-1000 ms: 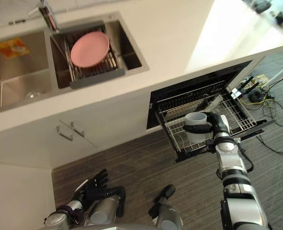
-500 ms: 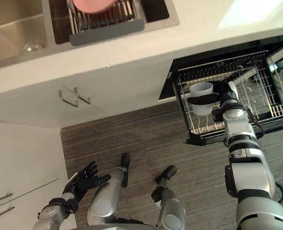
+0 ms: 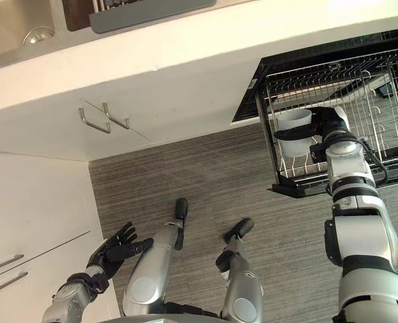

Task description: Walk over to the sink, pick up the cup, carry it to the dishwasher, place the cup inside the dishwasher, then close the dishwasher door

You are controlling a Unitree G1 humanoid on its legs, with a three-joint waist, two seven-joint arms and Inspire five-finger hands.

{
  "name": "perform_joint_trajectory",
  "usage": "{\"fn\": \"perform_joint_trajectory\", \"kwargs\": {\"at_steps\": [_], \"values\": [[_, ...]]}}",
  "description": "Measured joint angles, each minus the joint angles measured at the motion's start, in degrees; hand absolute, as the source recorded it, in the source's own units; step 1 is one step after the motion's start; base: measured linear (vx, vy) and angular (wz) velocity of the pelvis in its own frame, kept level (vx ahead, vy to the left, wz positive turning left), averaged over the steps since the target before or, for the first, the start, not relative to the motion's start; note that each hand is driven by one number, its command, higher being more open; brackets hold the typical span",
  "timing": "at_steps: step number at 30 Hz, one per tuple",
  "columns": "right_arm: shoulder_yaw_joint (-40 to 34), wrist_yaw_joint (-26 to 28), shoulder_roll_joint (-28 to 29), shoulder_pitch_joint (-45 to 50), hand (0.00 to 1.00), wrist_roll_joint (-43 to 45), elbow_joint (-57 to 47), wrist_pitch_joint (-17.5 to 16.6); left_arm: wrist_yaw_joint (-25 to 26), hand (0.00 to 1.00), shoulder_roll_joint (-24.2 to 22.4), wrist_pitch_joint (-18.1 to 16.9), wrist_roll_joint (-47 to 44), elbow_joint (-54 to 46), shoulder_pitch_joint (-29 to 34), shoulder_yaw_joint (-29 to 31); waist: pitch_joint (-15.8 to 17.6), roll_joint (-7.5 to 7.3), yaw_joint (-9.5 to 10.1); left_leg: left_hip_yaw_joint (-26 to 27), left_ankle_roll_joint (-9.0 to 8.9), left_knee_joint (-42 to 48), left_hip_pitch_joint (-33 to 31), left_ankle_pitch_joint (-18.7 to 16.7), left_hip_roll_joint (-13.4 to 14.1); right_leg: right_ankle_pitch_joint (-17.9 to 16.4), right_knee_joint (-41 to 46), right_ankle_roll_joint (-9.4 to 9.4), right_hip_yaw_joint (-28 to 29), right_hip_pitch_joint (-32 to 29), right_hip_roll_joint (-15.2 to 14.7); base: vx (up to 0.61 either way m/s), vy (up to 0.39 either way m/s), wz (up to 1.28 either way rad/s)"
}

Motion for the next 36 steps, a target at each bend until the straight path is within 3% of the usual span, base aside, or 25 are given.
{"fn": "perform_joint_trajectory", "kwargs": {"at_steps": [4,16,20,23,26,28,31,34,36], "values": [[0.0,2.1,-0.9,0.0,1.00,0.1,0.1,0.0,0.0,1.00,0.0,0.1,0.0,-1.4,0.0,-0.1,0.2,0.36,0.11,0.0,0.22,0.0,0.0,0.0,-0.4,0.0,0.0,-0.02,-0.1,0.1,-0.4,-0.01,0.079,0.02],[-1.3,1.7,-0.9,0.1,1.00,0.5,-0.3,-1.3,1.4,1.00,-0.9,1.2,0.3,-1.4,0.1,-1.1,0.4,1.08,0.19,0.3,0.27,0.8,0.6,0.0,-0.3,-1.4,0.0,-1.60,-0.6,1.3,-0.4,-0.04,0.048,0.00],[-3.5,1.6,-1.4,5.0,1.00,2.0,-6.3,-2.7,2.5,1.00,-1.1,1.2,1.4,-1.4,0.2,-1.0,0.3,0.91,-0.08,0.7,0.25,0.1,2.8,0.0,-0.3,-1.7,0.0,-1.85,-0.4,3.0,-0.4,-0.01,0.052,-0.02],[-7.0,1.0,-0.7,13.5,1.00,5.6,-16.4,-4.3,3.8,1.00,-1.1,0.2,3.6,-1.3,1.6,-0.8,-1.1,-0.68,-1.06,1.3,0.19,-1.0,4.5,0.0,-0.4,-2.1,-0.1,-1.70,0.0,3.9,-0.4,0.03,0.052,-0.06],[-15.7,-1.2,5.3,23.8,1.00,10.2,-27.3,-5.8,6.1,1.00,-2.1,-0.5,6.6,-0.8,4.2,0.8,-3.8,-3.40,-3.32,1.7,-0.26,-1.9,6.3,-0.4,-0.3,-2.8,-0.1,-1.03,0.3,5.1,-0.4,0.07,0.039,-0.06],[-24.1,-4.6,13.7,33.7,1.00,16.9,-37.7,-7.1,8.7,1.00,-4.6,-1.3,6.9,1.3,6.2,3.6,-7.7,-4.86,-4.55,2.6,-0.50,-2.7,8.5,-1.3,-0.3,-3.2,-0.1,-1.09,1.0,6.2,-0.2,0.12,0.054,-0.20],[-30.2,-6.9,27.0,46.4,1.00,18.6,-52.1,-10.2,11.6,1.00,-10.1,-2.6,6.8,3.2,9.7,9.9,-11.9,-4.84,-6.45,3.2,-0.55,-4.1,12.6,-2.8,0.2,-3.6,0.3,-1.16,1.3,8.9,-0.2,0.14,0.055,-0.21],[-30.4,-7.7,41.0,60.6,1.00,20.4,-63.0,-14.2,14.2,1.00,-13.6,-4.9,8.0,3.2,14.4,13.0,-14.2,-4.77,-7.91,3.1,-0.84,-6.0,19.3,-4.3,-0.1,-7.1,1.3,-0.68,-0.2,15.1,-0.6,0.14,0.024,0.03],[-28.8,-7.5,44.5,64.8,1.00,21.6,-63.9,-14.3,15.9,1.00,-15.5,-4.9,6.8,3.3,15.9,14.8,-16.1,-4.29,-7.91,2.6,-1.31,-6.0,21.1,-5.1,-0.4,-8.4,1.1,0.92,-1.1,17.7,-0.7,0.08,-0.025,0.21]]}}
